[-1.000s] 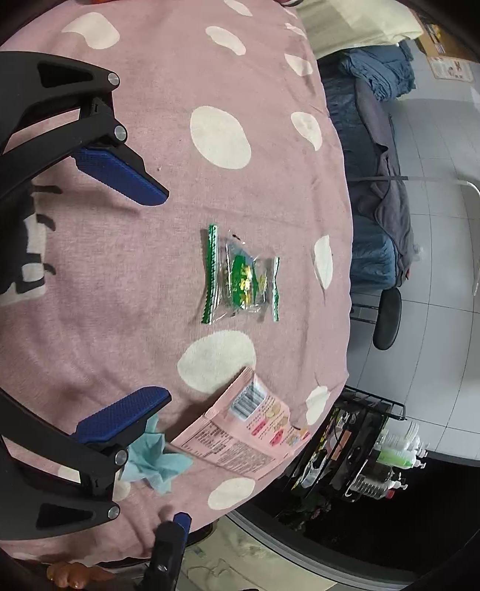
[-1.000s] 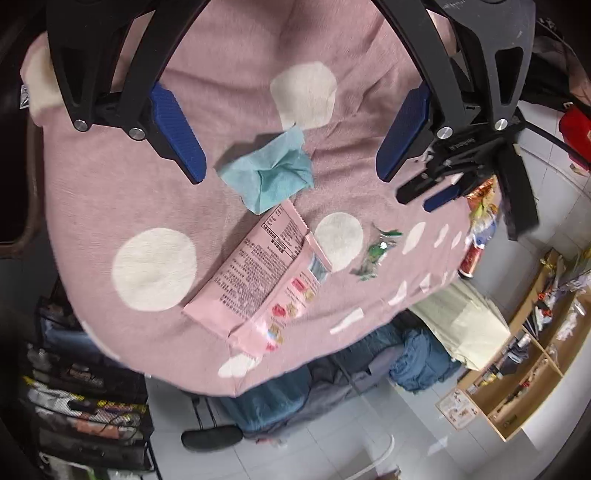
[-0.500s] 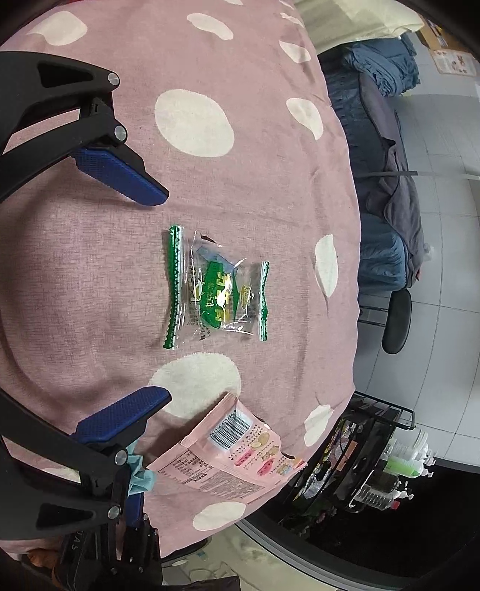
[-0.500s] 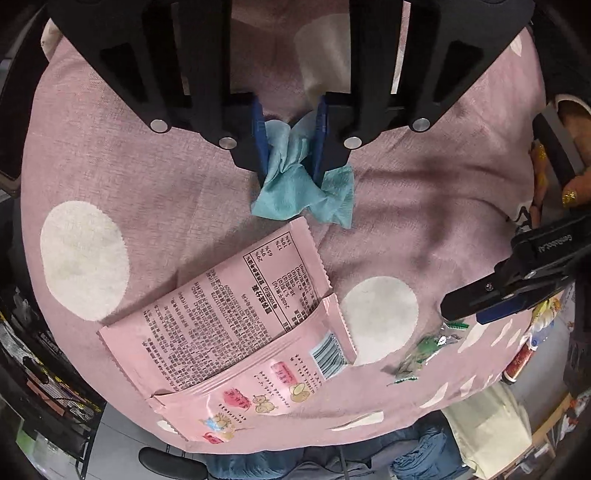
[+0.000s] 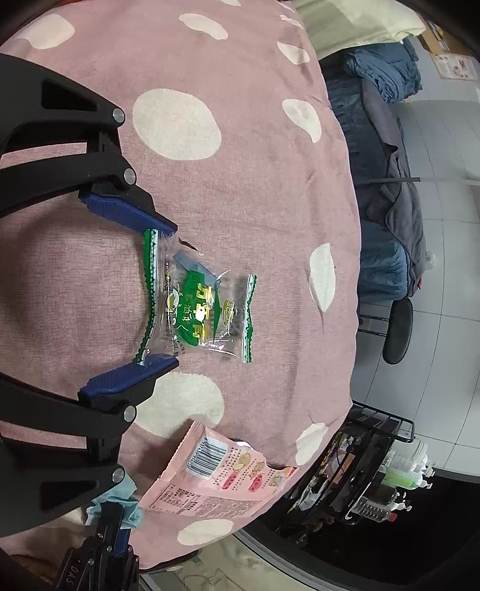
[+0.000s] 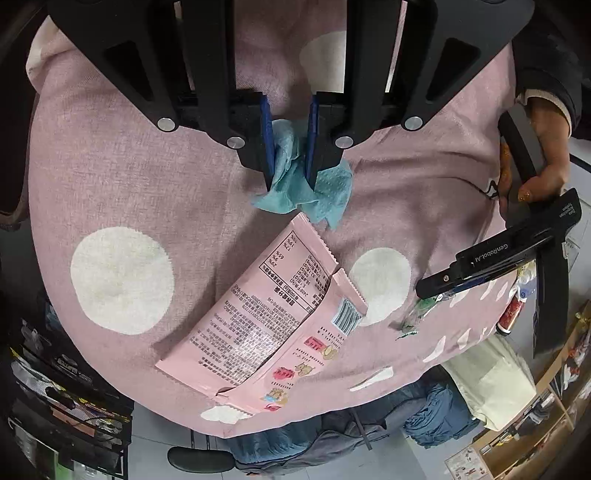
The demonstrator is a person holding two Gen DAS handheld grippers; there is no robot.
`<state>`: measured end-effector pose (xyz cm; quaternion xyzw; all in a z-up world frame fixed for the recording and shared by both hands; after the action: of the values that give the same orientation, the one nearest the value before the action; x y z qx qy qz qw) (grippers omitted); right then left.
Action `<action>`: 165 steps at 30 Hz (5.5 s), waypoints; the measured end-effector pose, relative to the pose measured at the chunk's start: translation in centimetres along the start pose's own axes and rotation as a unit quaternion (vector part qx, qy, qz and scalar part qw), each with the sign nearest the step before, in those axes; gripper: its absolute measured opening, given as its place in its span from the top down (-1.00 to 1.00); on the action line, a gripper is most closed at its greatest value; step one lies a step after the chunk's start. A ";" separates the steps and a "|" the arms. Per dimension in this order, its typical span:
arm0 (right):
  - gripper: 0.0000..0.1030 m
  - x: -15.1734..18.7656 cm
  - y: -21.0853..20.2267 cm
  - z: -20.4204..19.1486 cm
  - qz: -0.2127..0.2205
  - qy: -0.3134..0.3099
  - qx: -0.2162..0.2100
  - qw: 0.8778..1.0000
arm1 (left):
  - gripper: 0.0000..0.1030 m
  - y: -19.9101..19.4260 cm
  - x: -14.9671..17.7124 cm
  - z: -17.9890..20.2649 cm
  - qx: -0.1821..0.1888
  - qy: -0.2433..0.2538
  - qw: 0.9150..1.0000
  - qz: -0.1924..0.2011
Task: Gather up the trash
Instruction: 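Grasp the green snack packet with the left tool while the right tool grasps the blue cloth, then carry both items to the brown bin and open both tools inside, then move the right tool back to the pink snack bag and grasp it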
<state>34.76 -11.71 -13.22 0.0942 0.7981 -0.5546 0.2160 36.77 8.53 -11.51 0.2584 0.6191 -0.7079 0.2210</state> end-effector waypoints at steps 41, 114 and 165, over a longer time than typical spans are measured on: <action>0.68 12.7 -17.3 19.1 0.199 0.182 0.097 0.958 | -0.09 -11.2 7.3 26.2 0.230 0.106 0.965 0.072; -0.73 12.9 -17.3 15.6 0.215 0.159 0.059 0.962 | -0.89 -11.8 7.8 26.8 0.153 0.169 0.969 0.094; 0.84 -4.3 1.3 1.1 0.084 0.196 -0.087 0.973 | -0.89 -13.5 11.5 5.8 0.049 0.000 0.994 0.099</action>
<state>39.38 -11.87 -12.65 0.2487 0.8594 -0.4332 0.1090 18.89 4.72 -8.02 0.3289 0.5552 -0.7120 0.2769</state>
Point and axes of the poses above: each gripper's, at about its wrist camera, not at the fingertips, and y roughly the way its jaws point, z to its right, x to its underside, the point moved 7 cm from there along y, roughly the way its jaws point, and after that the axes turned 2 degrees about y, right-handed, at the moved point
